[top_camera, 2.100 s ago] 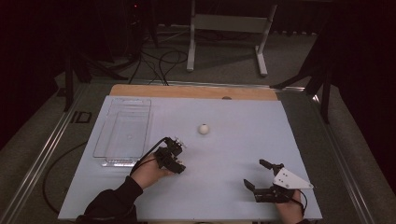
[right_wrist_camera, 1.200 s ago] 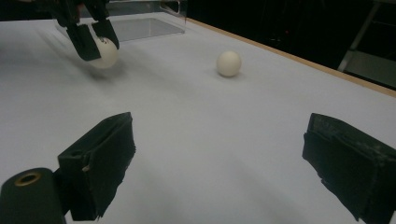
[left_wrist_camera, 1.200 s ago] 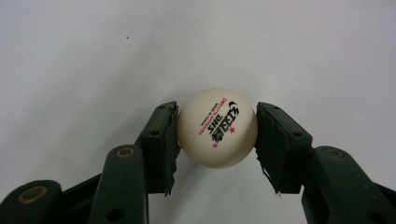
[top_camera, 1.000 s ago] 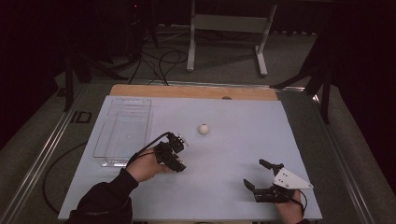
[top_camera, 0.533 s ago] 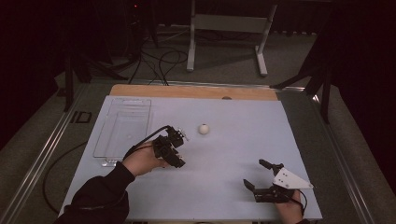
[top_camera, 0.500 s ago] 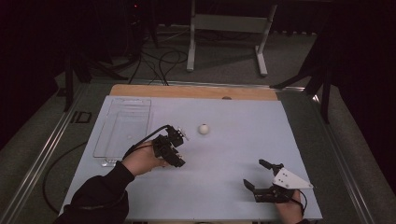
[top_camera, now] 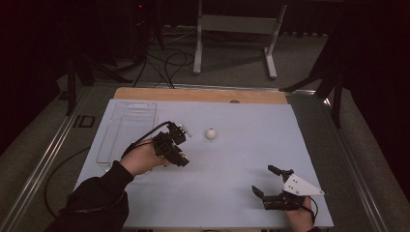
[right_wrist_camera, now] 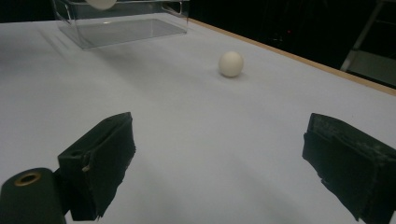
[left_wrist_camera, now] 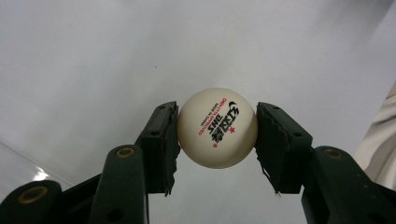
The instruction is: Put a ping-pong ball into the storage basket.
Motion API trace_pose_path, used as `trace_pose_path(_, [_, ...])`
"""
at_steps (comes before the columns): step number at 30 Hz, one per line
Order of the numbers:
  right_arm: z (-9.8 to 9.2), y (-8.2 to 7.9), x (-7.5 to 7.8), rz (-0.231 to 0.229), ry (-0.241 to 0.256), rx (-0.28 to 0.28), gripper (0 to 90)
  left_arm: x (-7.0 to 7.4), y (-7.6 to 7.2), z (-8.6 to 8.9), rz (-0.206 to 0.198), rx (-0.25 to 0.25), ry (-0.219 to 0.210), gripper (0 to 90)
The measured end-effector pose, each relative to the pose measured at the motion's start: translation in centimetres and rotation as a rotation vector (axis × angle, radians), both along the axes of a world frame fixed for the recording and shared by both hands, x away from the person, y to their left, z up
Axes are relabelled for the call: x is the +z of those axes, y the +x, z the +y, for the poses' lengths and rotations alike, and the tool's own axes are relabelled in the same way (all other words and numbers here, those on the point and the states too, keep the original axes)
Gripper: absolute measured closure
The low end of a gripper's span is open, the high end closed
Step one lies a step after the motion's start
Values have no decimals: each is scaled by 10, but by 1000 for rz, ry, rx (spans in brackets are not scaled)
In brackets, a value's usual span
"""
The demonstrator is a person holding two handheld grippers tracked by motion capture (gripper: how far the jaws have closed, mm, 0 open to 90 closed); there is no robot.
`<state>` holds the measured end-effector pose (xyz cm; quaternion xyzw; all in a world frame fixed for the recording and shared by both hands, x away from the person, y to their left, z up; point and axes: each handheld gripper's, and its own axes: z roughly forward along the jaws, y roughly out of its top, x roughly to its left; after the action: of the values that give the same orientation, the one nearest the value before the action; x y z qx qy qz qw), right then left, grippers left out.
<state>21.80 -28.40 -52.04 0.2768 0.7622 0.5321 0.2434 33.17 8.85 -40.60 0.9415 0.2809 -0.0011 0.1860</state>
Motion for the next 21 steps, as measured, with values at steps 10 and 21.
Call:
trace_pose_path(10, [0, 0, 0, 0, 0, 0, 89, 21, 12, 9, -28, 30, -17, 517])
trace_pose_path(21, [0, 0, 0, -2, 0, 1, 90, 44, 24, 21, -56, 75, -23, 517])
